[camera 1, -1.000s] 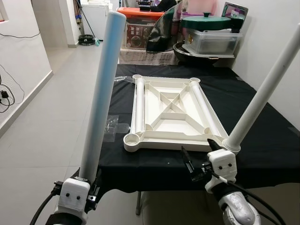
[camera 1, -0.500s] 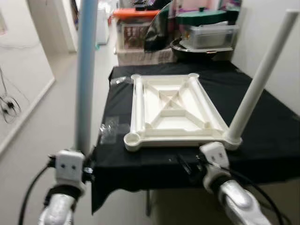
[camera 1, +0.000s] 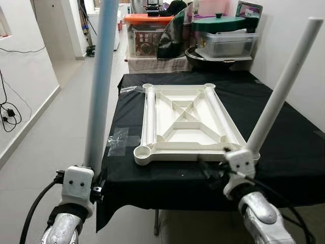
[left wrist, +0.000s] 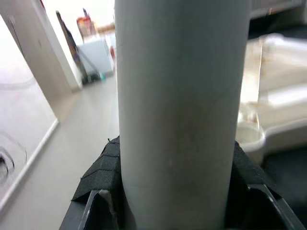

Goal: Building children table

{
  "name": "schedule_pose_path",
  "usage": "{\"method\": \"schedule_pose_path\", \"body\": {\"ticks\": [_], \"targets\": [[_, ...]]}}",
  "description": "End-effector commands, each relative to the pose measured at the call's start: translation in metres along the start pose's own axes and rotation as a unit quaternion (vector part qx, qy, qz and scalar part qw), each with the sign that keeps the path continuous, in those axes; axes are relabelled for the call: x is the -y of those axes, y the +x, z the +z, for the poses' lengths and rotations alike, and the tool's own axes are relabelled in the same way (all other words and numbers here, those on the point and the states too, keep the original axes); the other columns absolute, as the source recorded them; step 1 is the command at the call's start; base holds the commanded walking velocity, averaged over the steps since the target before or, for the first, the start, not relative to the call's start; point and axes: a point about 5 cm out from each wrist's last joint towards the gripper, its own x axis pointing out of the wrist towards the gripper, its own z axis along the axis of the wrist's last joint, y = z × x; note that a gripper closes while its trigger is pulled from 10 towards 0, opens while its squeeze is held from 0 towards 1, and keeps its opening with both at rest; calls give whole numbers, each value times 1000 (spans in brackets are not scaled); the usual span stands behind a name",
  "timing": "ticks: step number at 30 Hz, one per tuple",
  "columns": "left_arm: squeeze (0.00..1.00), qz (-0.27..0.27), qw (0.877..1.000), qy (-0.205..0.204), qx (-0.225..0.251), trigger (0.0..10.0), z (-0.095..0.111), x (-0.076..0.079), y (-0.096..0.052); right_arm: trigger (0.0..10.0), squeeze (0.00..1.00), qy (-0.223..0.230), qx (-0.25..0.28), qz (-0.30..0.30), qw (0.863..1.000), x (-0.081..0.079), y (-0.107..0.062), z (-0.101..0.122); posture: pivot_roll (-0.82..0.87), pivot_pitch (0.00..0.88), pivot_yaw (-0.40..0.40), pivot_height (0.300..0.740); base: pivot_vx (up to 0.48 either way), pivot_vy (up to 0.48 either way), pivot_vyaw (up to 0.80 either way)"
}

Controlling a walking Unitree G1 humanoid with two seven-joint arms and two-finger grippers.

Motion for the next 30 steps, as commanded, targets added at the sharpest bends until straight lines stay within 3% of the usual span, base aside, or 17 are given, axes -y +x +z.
{"method": "schedule_pose_path", "body": {"ticks": [1,3,5,8,9,10,13,14,15,16,25,28,29,30], "targets": [[0,7,1000,5,27,10000,10,-5,2,10000,0,40,9,-15,999,3,3,3,-50,0,-12,740,0,0,0],[0,-25,999,1,25,10000,10,-3,6,10000,0,144,2,36,989,-7,7,6,-46,0,-12,740,0,0,0],[0,-53,998,0,17,10000,7,1,8,10000,0,194,4,71,978,-15,8,9,-46,0,-12,740,0,0,0],[0,-159,987,1,11,10000,1,17,16,10000,0,270,1,232,934,-49,7,22,-51,0,-8,740,0,0,0],[0,-159,987,1,11,10000,1,17,16,10000,0,270,1,232,934,-49,7,22,-51,0,-8,740,0,0,0],[0,-175,985,1,11,10000,0,19,17,10000,0,277,3,263,924,-55,6,25,-51,0,-8,740,0,0,0],[0,-264,964,-11,-5,10000,-2,27,19,10000,0,223,34,379,898,-66,3,39,-55,0,5,740,0,0,0],[0,-290,957,-10,-10,10000,-2,29,18,10000,0,206,38,398,893,-68,3,40,-53,0,6,740,0,0,0],[0,-290,957,-10,-10,10000,-2,29,18,10000,0,206,38,398,893,-68,3,40,-53,0,6,740,0,0,0],[0,-347,937,15,-22,10000,-5,28,10,10000,0,178,47,433,883,-69,5,46,-42,0,1,740,0,0,0],[0,-394,918,32,-38,10000,-8,17,5,10000,0,158,44,463,871,-73,8,49,-30,0,-9,740,0,0,0],[0,-427,903,42,-31,10000,-7,20,8,10000,0,184,40,475,860,-79,10,49,-26,0,-13,740,0,0,0],[0,-427,903,42,-31,10000,-7,20,8,10000,0,184,40,475,860,-79,10,49,-26,0,-13,740,0,0,0],[0,-442,895,51,-24,10000,-5,23,11,10000,0,202,38,482,852,-83,10,49,-27,0,-12,740,0,0,0]]}}
